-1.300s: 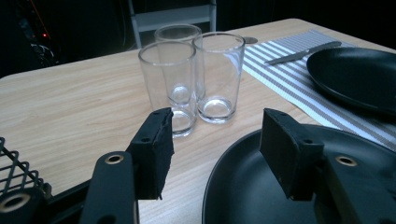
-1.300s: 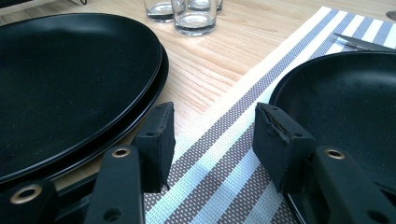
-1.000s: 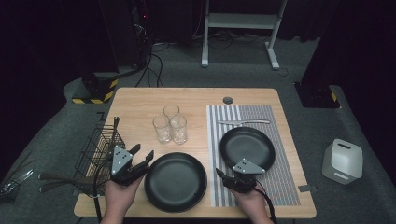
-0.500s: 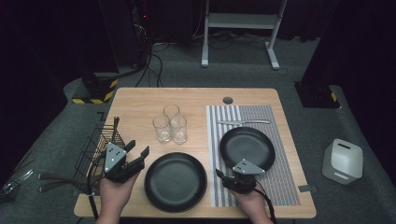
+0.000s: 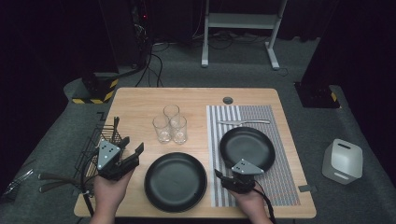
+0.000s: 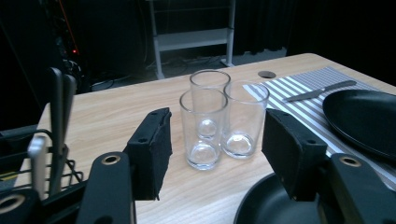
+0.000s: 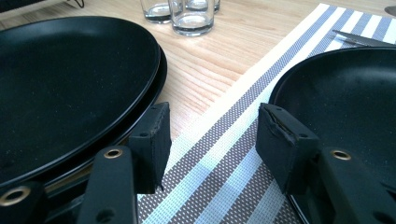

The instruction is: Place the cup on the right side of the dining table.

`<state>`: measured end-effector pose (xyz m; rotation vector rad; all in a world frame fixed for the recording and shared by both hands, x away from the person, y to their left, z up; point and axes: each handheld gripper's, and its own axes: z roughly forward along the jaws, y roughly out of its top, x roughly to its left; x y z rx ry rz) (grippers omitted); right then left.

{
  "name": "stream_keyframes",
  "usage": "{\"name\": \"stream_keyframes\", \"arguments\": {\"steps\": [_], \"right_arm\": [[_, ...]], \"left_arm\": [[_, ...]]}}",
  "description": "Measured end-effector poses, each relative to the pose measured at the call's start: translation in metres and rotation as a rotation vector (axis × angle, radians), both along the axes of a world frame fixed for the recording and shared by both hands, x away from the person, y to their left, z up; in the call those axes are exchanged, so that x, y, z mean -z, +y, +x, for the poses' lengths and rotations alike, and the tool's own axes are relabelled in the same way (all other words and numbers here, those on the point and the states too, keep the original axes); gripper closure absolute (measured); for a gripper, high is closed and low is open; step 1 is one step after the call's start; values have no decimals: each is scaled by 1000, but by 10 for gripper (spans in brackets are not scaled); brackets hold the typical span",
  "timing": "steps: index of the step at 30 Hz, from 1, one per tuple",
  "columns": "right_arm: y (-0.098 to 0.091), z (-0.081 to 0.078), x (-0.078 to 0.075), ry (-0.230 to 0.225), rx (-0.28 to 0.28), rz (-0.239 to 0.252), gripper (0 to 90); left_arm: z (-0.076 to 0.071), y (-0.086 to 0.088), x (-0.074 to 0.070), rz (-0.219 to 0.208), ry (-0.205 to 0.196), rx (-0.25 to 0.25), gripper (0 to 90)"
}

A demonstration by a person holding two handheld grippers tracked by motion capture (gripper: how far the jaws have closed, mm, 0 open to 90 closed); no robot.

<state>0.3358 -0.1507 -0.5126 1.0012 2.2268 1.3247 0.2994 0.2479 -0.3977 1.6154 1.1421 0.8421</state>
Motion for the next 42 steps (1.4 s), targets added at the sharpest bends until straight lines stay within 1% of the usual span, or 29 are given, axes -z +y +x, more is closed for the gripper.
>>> {"name": "stream_keyframes", "arguments": {"steps": [3,10,15,17,21,26,30,33,37,38,40,42], "right_arm": [[0,0,0,-1,3,0,454],[1,-1,1,-1,-12,-3,448],[2,-2,0,-5,-24,-3,447],[2,-2,0,-5,-25,3,447],[2,-3,0,-5,-24,-1,448],[0,-1,1,7,-14,12,448],[-1,-1,1,10,-9,10,449],[-2,-1,1,8,-6,14,448],[-4,0,0,10,0,22,448],[-5,0,1,12,2,26,448],[-6,0,1,15,3,30,449],[-7,1,1,16,5,29,449]], "left_arm": [[0,3,-4,-5,-6,-6,425],[-6,7,-11,5,-16,-25,418],[-13,13,-18,7,-31,-56,416],[-14,17,-21,5,-36,-70,416],[-15,23,-25,7,-45,-93,416],[-12,33,-29,9,-32,-112,415],[-9,37,-33,28,-31,-129,416],[-4,42,-37,39,-15,-140,416],[4,48,-41,67,-1,-164,415],[6,49,-42,64,1,-164,425],[10,51,-42,67,21,-161,434],[13,50,-39,60,42,-153,437]]}}
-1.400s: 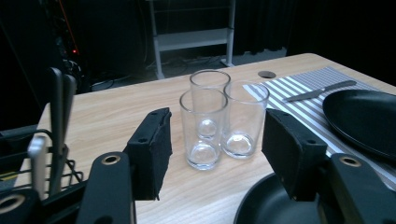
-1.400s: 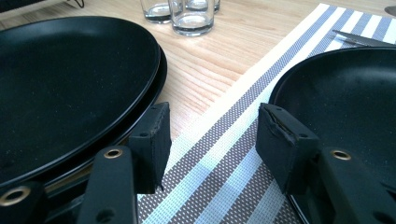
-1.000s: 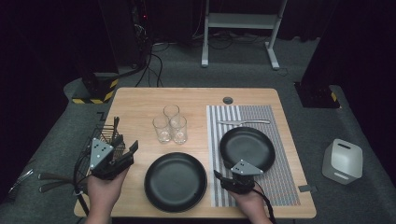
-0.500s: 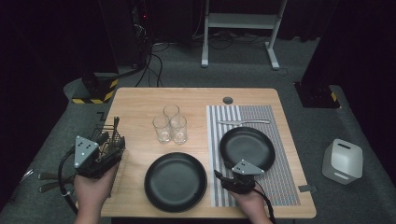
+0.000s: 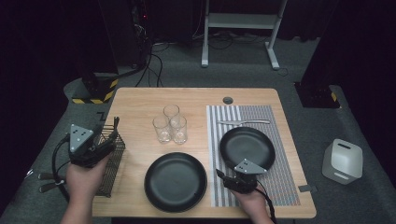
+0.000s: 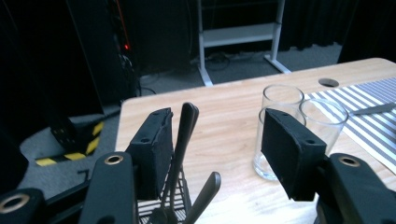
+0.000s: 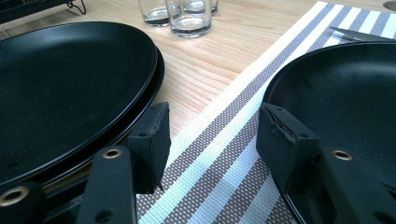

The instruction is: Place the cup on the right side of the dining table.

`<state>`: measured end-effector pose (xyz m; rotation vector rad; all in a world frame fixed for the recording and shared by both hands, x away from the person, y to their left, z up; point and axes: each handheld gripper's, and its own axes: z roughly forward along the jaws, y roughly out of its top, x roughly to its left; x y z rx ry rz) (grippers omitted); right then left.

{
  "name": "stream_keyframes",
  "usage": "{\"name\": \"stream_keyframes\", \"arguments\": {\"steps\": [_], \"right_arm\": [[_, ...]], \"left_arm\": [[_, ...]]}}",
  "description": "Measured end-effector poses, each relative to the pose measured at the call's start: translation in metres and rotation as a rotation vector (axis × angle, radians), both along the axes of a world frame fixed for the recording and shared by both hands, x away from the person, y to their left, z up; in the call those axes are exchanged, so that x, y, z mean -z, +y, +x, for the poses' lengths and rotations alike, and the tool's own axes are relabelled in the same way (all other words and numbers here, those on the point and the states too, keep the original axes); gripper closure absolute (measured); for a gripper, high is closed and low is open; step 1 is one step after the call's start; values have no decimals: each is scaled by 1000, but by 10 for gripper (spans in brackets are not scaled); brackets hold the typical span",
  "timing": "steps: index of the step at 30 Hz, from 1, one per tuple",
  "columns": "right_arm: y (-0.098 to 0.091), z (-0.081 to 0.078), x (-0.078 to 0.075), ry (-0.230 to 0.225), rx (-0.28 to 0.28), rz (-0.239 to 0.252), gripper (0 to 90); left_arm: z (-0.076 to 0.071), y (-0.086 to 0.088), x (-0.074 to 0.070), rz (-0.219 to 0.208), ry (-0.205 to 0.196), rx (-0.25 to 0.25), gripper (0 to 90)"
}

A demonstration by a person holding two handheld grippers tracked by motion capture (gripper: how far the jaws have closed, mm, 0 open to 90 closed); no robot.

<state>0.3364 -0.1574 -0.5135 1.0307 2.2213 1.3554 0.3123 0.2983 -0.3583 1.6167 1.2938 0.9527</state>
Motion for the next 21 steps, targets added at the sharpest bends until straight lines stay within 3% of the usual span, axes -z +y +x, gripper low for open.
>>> {"name": "stream_keyframes", "arguments": {"steps": [7,21], "right_arm": [[-2,0,0,2,6,9,449],[-4,1,0,7,9,19,450]], "left_arm": [[3,-1,7,12,55,-7,474],[6,-5,19,51,70,-15,535]]}}
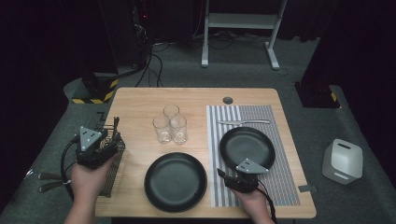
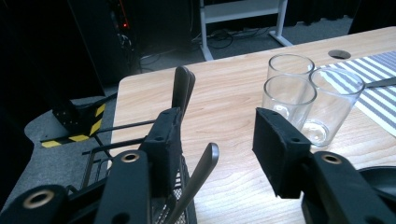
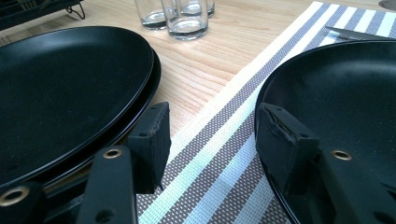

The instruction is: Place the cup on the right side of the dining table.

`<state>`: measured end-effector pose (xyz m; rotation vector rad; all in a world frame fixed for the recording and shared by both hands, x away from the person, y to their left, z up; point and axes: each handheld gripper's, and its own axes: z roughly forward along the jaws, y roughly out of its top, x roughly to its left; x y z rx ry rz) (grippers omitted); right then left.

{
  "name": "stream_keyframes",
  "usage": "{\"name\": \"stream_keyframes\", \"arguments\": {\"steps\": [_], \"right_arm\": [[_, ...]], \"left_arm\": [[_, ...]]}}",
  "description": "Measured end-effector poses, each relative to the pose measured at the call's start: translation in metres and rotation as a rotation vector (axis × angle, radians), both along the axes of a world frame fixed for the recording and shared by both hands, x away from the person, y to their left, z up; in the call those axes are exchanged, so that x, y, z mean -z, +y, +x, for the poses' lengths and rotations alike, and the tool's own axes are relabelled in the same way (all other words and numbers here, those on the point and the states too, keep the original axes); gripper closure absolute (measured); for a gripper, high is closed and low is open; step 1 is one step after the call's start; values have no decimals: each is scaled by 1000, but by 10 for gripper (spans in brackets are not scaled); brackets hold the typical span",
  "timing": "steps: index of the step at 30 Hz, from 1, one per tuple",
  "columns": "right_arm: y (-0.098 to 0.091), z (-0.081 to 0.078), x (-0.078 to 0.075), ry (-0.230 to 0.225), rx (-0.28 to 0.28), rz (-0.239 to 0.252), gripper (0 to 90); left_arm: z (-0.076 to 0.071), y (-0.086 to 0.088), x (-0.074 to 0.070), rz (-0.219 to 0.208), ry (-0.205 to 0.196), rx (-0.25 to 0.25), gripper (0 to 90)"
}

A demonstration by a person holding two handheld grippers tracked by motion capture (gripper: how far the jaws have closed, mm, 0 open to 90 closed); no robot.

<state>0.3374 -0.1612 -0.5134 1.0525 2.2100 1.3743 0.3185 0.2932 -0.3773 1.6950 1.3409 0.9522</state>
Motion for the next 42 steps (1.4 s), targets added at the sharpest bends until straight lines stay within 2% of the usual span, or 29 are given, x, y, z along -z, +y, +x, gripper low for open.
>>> {"name": "stream_keyframes", "arguments": {"steps": [12,15,19,21,26,37,42], "right_arm": [[-1,1,1,14,-3,19,451],[-1,1,1,18,-5,27,451],[-4,2,0,35,-9,67,451],[-5,2,0,35,-5,74,451],[-7,3,0,37,-2,80,452],[-7,2,-1,33,-3,78,456],[-5,1,1,41,-10,74,466]], "left_arm": [[5,2,8,-15,43,-33,629],[4,2,9,-9,52,-31,696],[5,2,9,10,55,-38,742],[4,2,9,9,46,-36,778],[1,-3,9,64,2,-56,816],[-11,-2,6,63,-126,-111,862],[-14,0,1,40,-142,-93,861]]}}
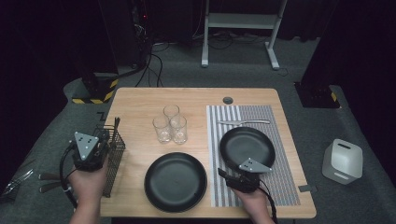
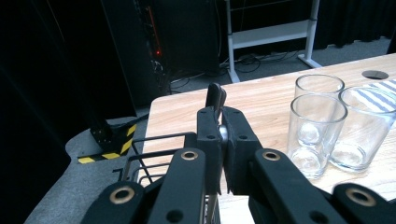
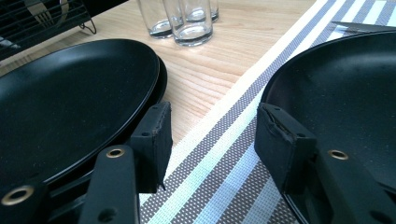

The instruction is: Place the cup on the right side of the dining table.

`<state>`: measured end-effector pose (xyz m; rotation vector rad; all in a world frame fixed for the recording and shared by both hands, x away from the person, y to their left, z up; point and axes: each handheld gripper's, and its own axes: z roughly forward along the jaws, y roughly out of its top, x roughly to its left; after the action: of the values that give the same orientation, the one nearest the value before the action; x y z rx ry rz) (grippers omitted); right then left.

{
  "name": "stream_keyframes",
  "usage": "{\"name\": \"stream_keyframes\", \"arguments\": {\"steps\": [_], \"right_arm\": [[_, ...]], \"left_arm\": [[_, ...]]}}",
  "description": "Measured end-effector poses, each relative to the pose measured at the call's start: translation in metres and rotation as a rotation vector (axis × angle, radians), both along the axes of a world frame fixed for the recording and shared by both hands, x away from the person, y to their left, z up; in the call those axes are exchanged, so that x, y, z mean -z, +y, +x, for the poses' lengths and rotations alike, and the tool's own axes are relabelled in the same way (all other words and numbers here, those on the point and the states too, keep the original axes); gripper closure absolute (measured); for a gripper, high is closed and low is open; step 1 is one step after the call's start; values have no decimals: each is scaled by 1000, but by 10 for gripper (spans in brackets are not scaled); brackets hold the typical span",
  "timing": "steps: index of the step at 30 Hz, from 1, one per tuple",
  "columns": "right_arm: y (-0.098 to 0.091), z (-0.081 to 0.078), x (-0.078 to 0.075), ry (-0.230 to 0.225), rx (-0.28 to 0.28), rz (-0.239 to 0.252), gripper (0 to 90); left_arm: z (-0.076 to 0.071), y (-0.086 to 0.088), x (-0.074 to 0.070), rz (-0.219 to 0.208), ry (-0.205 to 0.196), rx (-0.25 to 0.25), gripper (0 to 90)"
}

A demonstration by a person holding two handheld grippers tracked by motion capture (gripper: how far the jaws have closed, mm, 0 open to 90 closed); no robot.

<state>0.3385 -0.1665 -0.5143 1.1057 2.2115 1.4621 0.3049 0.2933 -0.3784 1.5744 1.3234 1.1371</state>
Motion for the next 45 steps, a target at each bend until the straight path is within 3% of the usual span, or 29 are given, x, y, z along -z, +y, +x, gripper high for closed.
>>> {"name": "stream_keyframes", "arguments": {"steps": [6,10,13,22,31,40,45], "right_arm": [[1,0,1,-10,-2,-8,466],[1,-1,1,-7,-3,-5,466],[1,-1,1,-13,-3,-14,466],[4,-4,2,-28,-6,-42,466],[5,-5,2,-28,-13,-46,473],[4,-6,1,-36,-5,-58,475],[4,-6,1,-41,-3,-58,475]], "left_arm": [[-1,9,-5,-28,-8,13,863],[-4,18,-4,-75,-33,35,862],[-9,22,-4,-95,-65,45,863],[-15,31,-6,-136,-107,61,863],[-18,31,-6,-145,-148,54,863],[-22,35,-19,-154,-212,37,863],[-23,36,-24,-154,-225,41,864]]}}
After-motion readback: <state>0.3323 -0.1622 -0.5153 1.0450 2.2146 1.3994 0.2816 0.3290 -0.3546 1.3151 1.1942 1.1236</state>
